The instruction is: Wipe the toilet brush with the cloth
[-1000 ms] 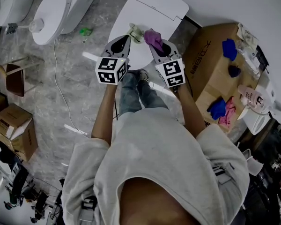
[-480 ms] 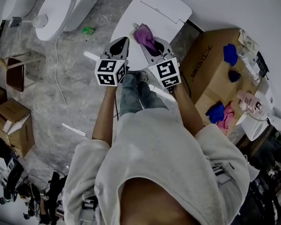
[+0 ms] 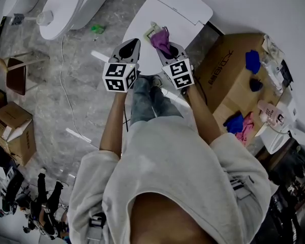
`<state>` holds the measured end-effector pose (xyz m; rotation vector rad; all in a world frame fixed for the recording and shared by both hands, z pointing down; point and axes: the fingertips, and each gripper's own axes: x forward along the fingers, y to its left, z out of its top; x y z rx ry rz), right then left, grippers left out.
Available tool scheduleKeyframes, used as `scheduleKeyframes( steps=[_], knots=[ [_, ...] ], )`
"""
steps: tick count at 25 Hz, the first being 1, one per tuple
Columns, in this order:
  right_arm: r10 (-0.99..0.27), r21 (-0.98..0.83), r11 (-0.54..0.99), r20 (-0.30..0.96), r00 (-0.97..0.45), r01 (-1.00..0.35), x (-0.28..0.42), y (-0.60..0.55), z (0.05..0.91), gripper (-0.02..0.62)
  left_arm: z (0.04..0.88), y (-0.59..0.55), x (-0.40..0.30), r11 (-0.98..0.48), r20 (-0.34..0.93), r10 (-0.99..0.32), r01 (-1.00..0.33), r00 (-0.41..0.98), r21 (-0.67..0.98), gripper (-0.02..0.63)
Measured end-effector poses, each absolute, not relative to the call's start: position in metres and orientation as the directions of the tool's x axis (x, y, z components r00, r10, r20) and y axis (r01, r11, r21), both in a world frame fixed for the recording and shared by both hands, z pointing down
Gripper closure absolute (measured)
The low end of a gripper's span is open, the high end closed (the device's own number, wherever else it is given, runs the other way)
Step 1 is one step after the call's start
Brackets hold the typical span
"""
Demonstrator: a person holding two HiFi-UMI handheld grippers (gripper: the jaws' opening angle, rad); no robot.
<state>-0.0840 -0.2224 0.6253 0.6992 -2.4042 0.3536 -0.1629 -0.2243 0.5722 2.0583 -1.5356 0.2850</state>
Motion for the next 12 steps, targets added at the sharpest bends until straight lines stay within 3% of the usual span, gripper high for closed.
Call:
scheduleKeyframes(
  steps=[12],
  knots=[
    [-0.326, -0.170, 0.770, 0.723, -0.608, -0.615, -0.069, -0.228, 0.702, 0.492, 0.583, -0.226, -0.166, -0.205, 0.499, -0.797, -0.929, 0.341, 0.308, 0.586]
  ],
)
